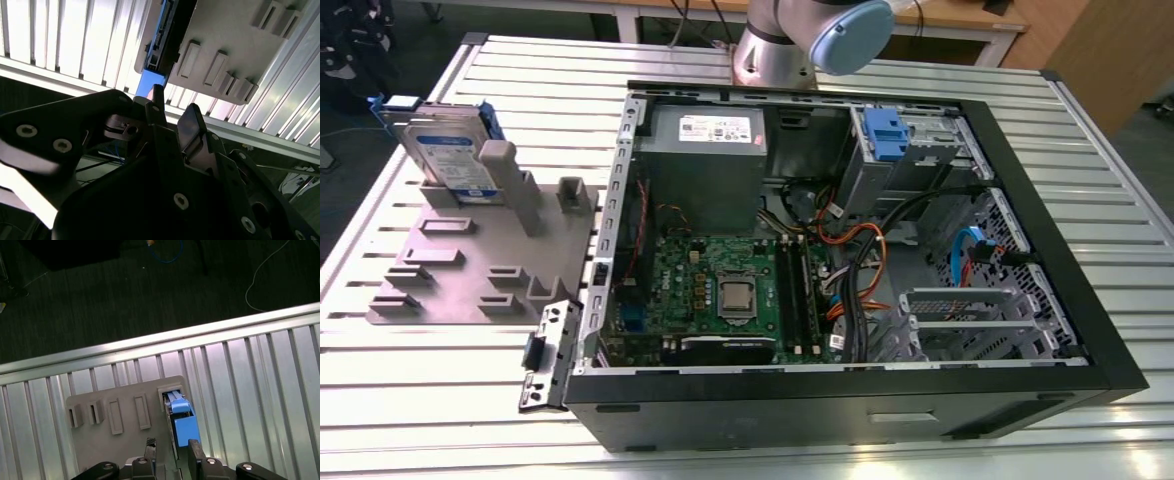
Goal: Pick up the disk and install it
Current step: 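Pick up the disk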
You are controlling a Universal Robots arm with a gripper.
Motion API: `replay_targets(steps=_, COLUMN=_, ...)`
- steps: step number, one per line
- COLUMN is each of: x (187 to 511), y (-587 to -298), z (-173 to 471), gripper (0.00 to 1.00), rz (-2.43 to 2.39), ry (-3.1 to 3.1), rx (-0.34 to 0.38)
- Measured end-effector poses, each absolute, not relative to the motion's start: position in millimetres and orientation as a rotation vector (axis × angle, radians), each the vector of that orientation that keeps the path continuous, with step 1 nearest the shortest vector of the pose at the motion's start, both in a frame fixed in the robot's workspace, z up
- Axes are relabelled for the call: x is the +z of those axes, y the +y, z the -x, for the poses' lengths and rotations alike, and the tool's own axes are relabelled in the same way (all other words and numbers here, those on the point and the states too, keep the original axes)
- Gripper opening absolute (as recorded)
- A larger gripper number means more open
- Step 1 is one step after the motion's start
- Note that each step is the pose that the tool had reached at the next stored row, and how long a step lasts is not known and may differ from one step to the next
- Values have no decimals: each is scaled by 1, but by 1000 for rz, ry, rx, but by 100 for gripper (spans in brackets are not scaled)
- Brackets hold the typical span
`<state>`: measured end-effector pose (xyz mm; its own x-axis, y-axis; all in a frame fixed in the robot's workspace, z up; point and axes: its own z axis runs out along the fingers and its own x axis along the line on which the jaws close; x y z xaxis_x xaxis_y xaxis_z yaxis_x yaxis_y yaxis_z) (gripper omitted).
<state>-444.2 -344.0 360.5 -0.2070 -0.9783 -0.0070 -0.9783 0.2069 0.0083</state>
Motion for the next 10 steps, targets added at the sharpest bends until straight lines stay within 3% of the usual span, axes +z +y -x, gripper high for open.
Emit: replay_targets(steps=10, x=360, y=-344, z=445, gripper=38, rz=2010, ry=2404, rx=7)
